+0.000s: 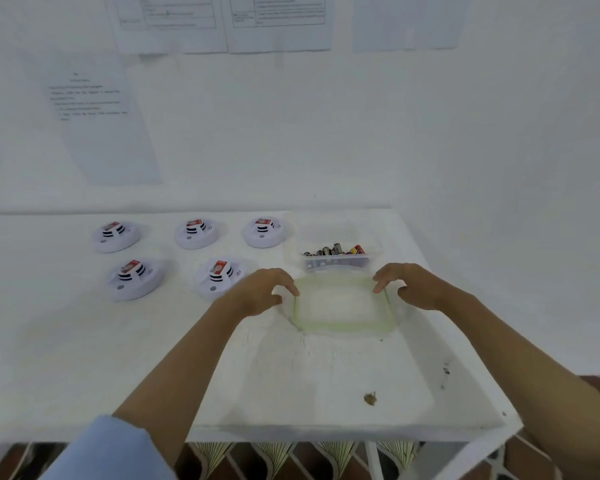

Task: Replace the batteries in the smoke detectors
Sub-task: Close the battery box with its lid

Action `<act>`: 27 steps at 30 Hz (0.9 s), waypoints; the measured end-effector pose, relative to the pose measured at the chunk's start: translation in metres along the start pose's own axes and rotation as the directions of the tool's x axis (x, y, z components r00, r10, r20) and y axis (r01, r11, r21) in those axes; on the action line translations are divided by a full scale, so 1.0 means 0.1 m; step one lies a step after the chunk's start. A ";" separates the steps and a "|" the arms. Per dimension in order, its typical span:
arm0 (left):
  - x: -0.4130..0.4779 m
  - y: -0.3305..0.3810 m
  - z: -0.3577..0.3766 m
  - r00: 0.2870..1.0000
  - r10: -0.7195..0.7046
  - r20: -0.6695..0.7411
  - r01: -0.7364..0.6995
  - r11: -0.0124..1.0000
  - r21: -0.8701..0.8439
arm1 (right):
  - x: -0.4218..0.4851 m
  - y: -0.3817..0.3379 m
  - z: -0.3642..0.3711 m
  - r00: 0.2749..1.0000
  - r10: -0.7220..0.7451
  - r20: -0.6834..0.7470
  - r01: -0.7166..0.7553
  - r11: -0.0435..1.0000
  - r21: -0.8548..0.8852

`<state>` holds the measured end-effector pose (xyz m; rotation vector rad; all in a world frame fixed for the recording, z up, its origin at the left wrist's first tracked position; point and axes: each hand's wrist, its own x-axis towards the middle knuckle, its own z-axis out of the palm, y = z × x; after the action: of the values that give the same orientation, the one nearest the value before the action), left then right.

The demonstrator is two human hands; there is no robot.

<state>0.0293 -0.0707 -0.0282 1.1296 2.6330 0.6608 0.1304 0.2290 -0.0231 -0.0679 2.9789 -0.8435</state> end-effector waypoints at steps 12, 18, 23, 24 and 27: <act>-0.03 0.03 0.01 0.995 -0.075 -0.066 0.071 0.996 -0.055 | -0.11 0.06 -0.17 0.987 -0.041 0.158 0.054 0.995 -0.084; -0.05 0.11 -0.01 0.990 -0.056 -0.131 0.028 0.978 -0.206 | -0.13 0.16 -0.21 0.992 -0.076 0.100 0.069 0.995 0.070; -0.06 0.16 -0.03 0.964 -0.134 -0.228 0.023 0.900 -0.435 | -0.16 0.19 -0.25 0.998 -0.003 -0.060 0.037 0.829 0.557; -0.04 0.19 -0.04 0.958 -0.168 -0.231 0.032 0.867 -0.497 | -0.15 0.18 -0.25 0.995 0.029 -0.097 0.039 0.778 0.627; 0.03 0.32 -0.07 0.940 -0.238 -0.245 0.020 0.755 -0.656 | -0.10 0.10 -0.30 0.982 0.096 -0.160 0.050 0.689 0.723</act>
<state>0.0447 -0.0517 -0.0067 0.6530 2.3328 1.6743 0.1388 0.2538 -0.0021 0.0852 2.5249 -2.0528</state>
